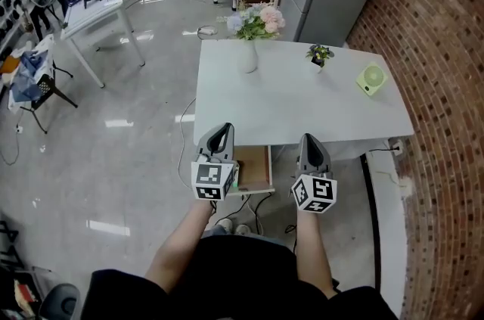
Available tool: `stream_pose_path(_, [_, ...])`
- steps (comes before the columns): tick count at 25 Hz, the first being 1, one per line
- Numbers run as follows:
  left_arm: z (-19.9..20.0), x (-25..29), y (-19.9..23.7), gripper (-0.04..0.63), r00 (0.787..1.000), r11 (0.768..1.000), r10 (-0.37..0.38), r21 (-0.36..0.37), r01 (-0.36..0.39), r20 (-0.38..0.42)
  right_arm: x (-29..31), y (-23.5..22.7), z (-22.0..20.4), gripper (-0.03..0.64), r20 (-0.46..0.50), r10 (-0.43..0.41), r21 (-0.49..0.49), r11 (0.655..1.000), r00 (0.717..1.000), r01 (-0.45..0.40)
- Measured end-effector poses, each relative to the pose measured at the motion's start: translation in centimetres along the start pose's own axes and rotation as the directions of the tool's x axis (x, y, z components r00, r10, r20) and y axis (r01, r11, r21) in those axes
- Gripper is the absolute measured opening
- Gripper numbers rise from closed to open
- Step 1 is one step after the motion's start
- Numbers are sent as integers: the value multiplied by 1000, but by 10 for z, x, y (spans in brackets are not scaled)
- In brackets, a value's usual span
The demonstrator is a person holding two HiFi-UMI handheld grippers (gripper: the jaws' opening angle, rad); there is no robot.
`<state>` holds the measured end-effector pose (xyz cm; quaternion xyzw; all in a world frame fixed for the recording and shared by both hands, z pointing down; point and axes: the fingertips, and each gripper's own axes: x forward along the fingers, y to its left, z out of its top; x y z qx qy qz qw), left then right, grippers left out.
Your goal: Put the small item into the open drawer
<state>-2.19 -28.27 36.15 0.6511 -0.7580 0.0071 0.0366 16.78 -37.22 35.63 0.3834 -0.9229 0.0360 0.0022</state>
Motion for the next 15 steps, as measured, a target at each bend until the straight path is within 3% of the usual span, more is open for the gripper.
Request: stream_pose_path(15, [-2,-3,9,23,1000,1000,16,-17,-17,-24,8,9,-2,-2,-24,22,7,1000,999,-22])
